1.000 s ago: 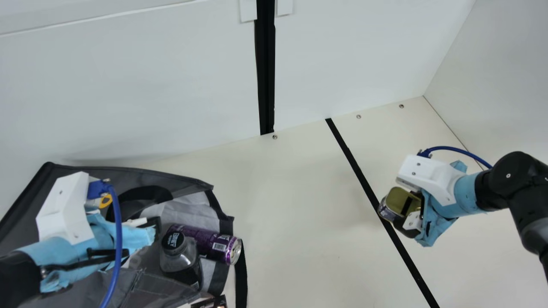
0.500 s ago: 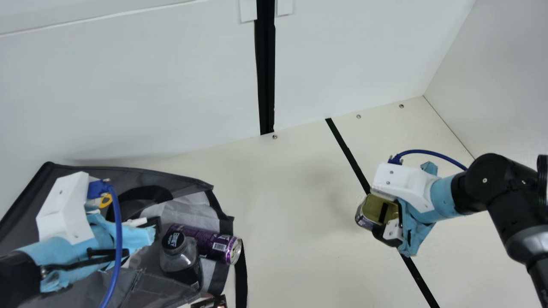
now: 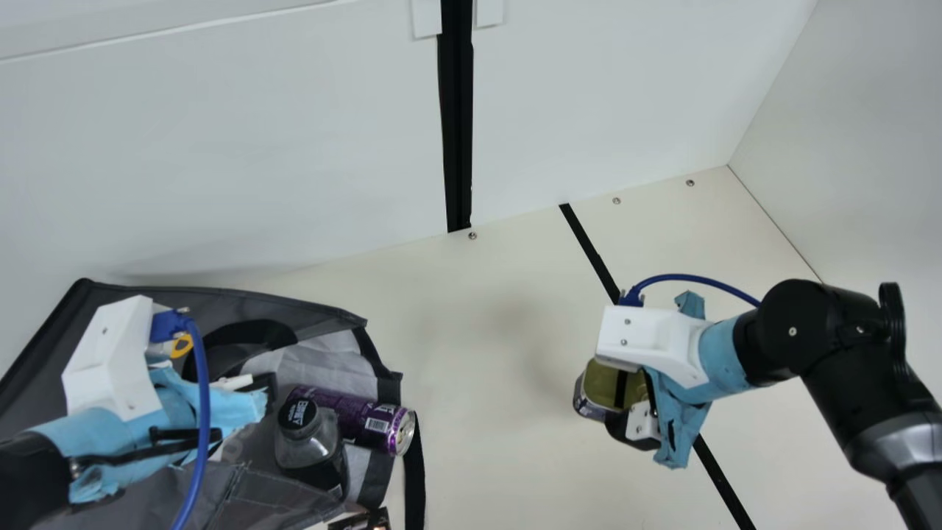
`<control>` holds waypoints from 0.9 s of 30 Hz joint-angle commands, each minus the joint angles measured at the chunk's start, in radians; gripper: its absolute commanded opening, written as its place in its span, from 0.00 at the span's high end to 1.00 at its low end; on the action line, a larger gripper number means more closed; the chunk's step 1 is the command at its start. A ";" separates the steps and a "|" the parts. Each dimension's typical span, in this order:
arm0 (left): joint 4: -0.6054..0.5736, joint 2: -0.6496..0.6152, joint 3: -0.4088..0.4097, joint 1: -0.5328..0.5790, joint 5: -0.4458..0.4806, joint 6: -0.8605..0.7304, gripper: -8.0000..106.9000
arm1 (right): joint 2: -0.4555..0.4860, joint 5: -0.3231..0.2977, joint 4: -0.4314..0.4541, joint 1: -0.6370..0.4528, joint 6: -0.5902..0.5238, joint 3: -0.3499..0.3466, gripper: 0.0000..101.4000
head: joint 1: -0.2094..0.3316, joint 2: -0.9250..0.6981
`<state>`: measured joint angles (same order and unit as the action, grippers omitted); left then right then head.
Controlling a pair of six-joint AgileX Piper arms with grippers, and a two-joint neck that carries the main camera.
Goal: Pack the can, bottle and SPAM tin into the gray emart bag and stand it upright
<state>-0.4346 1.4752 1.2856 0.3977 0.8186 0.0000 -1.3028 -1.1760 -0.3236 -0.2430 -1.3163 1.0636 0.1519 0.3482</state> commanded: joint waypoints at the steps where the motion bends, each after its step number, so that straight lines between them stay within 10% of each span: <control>1: 0.000 0.000 0.000 0.000 0.000 0.000 1.00 | 0.008 -0.002 0.001 0.027 0.007 -0.004 1.00 | 0.023 0.001; 27: 0.000 0.000 0.000 0.000 0.000 0.000 1.00 | 0.109 -0.042 0.001 0.316 0.094 -0.070 1.00 | 0.023 0.001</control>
<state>-0.4346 1.4752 1.2856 0.3977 0.8186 0.0000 -1.1946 -1.2195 -0.3235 0.0615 -1.2250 0.9947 0.1519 0.3467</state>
